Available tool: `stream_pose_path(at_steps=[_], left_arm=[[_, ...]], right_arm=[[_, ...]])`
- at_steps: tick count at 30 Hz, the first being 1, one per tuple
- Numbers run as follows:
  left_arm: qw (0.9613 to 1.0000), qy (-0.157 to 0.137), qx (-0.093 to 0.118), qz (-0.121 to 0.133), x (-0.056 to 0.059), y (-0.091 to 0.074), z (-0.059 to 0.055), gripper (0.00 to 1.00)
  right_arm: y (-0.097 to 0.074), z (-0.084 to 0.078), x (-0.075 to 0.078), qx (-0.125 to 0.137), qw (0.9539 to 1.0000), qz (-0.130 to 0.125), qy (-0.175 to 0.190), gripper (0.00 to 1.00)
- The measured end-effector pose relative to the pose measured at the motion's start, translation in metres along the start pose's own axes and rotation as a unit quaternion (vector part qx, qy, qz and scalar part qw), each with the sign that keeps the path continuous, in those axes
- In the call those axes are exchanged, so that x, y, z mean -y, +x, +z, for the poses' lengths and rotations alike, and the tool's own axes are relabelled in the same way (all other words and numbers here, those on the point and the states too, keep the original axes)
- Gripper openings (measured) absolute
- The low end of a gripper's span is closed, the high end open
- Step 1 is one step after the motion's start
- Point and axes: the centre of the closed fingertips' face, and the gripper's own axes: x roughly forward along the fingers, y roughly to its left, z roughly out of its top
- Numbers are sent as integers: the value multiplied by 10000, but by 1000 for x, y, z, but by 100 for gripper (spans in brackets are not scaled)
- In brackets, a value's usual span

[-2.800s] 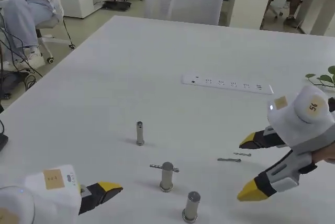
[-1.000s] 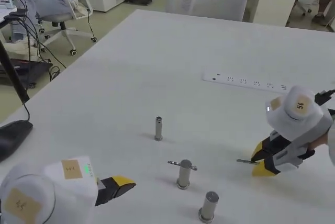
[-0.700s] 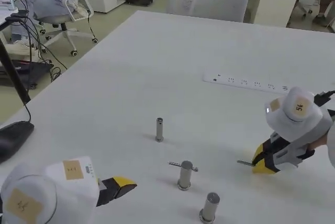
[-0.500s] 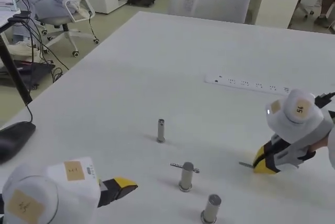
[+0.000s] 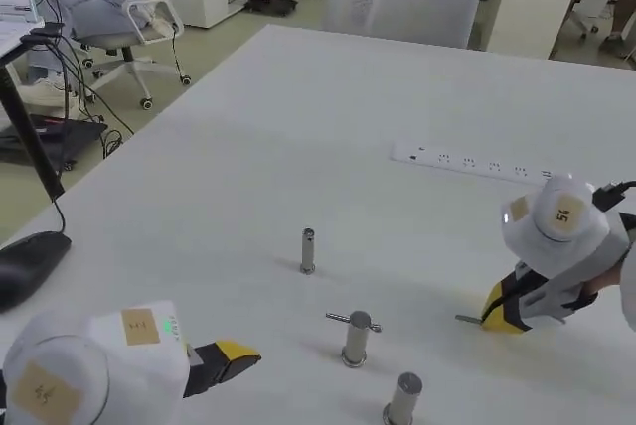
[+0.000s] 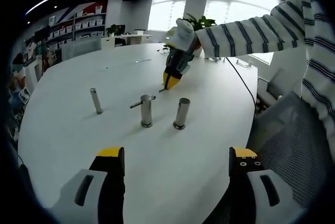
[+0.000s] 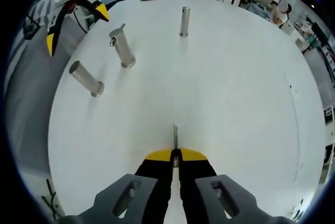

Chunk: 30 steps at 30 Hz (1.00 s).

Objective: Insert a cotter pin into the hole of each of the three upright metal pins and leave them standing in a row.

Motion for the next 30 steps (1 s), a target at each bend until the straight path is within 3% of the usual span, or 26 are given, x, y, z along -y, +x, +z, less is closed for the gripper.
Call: stream_pose_path(at_steps=[30], left_arm=[[10000,19,-55,14,0,1,0,78]], right_arm=[[-12,-1,-7,-72,9999,-65,65,2]])
